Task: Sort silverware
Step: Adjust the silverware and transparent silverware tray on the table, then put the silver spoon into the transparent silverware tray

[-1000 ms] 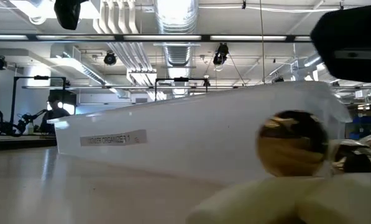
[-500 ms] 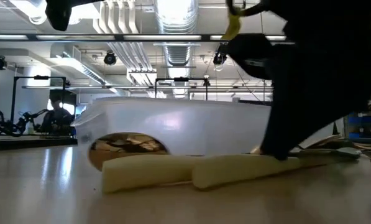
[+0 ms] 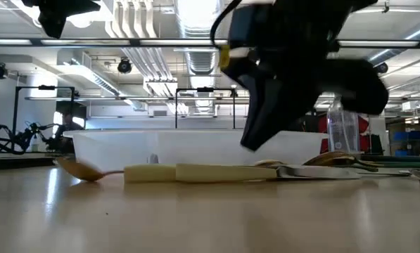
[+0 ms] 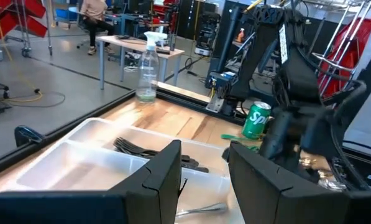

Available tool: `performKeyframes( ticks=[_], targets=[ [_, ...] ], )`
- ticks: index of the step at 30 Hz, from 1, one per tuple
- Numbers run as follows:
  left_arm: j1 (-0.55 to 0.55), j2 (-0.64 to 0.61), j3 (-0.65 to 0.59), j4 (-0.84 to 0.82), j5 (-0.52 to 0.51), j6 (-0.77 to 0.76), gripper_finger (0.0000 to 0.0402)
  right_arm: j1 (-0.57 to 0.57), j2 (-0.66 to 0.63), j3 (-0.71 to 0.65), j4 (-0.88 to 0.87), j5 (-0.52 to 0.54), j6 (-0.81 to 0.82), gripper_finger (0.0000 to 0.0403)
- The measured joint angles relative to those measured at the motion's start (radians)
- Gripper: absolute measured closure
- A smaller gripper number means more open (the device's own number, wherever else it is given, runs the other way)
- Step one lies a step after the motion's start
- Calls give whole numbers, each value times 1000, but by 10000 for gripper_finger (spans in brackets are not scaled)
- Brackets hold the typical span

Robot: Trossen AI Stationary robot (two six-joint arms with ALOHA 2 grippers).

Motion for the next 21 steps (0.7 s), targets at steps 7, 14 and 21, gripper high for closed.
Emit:
performKeyframes(
  ticks=[7, 14, 21],
  targets=[
    [0, -27, -1, -14, 3, 78, 283, 39, -163, 0, -207, -44, 178, 403],
    [56, -50, -1, -13, 80, 160, 283, 78, -300, -27, -460, -109, 491, 403],
    [80, 33, -2, -11, 132, 163, 283, 182, -325, -93, -424, -177, 637, 403]
  ],
)
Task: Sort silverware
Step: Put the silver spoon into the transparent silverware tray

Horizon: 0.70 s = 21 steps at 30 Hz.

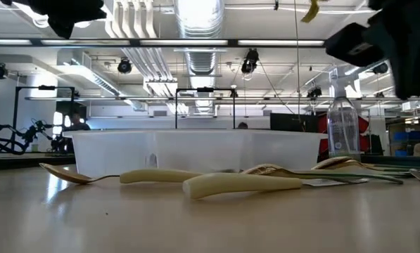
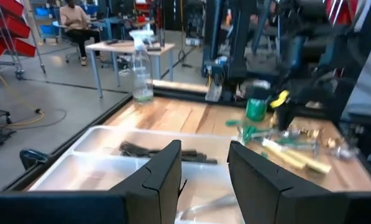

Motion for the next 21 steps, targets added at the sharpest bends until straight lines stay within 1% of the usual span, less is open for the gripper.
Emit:
performKeyframes(
  ticks=[4, 7, 11, 14, 17, 21],
  targets=[
    [0, 64, 0, 11, 0, -1, 283, 82, 42, -26, 187, -25, 119, 403],
    [0, 105, 0, 26, 0, -20, 283, 149, 88, -29, 279, -26, 242, 403],
    [0, 139, -1, 55, 0, -27, 283, 226, 151, -22, 293, -26, 425, 388],
    [0, 154, -1, 76, 0, -27, 283, 262, 196, -21, 293, -28, 545, 372],
    [0, 158, -1, 84, 0, -34, 283, 275, 232, -21, 288, -28, 609, 353],
    [-1, 160, -1, 83, 10, -61, 283, 267, 241, -21, 285, -26, 634, 319]
  ],
)
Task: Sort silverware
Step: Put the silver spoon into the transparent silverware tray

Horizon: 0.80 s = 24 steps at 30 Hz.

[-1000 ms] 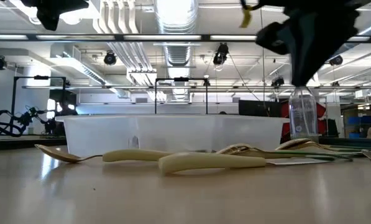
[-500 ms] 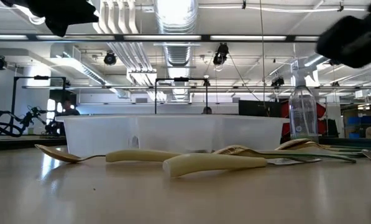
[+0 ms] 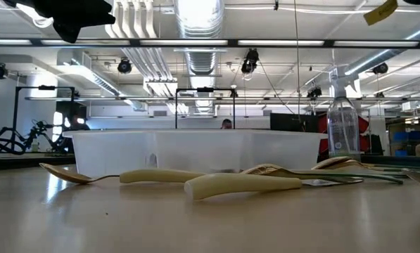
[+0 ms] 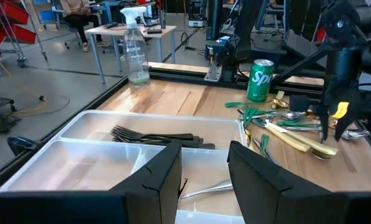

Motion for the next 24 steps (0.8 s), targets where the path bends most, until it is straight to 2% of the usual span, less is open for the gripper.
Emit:
performKeyframes(
  ticks=[5, 10, 16, 19, 24],
  targets=[
    [0, 0, 0, -1, 47, -16, 283, -2, -16, 0, -1, -2, 19, 279],
    [1, 0, 0, -4, 40, -8, 283, -6, -19, 1, -6, 2, 34, 262],
    [4, -1, 0, -9, 35, -1, 283, -23, -19, 5, -101, 81, 86, 268],
    [11, -2, 0, -8, 34, 8, 283, -28, -19, 2, -87, 109, 86, 277],
    [18, -7, 0, 1, 34, 25, 283, -29, 11, 1, -13, 99, 78, 297]
  ],
)
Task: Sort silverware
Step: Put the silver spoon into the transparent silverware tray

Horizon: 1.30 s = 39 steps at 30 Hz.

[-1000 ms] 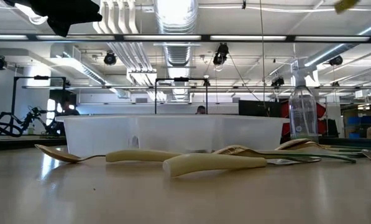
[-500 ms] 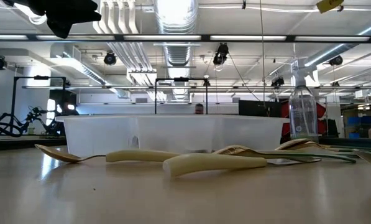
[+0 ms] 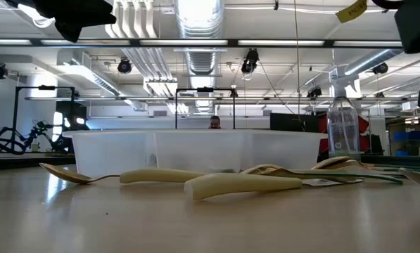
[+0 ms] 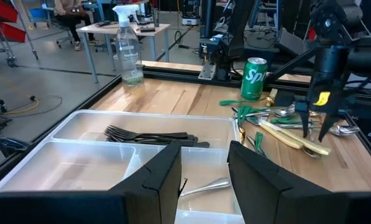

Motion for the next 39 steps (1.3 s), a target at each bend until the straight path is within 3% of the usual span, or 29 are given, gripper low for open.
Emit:
performKeyframes(
  ticks=[7, 13, 19, 23, 30, 39],
  targets=[
    [6, -7, 0, 7, 0, 32, 283, -11, 62, 4, 32, -18, -4, 331],
    [6, -10, 0, 7, 0, 38, 283, -43, 73, 8, 27, -36, -16, 394],
    [6, -28, 0, 7, 0, 23, 283, -123, 79, 70, 12, -46, -45, 395],
    [6, -57, 8, 5, 0, 33, 283, -191, 80, 135, 21, -22, -122, 399],
    [5, -119, 44, -2, 36, 71, 283, -304, 79, 258, 20, -71, -270, 401],
    [5, -181, 76, -73, 37, 106, 283, -467, 79, 328, 29, -53, -220, 402]
  ],
)
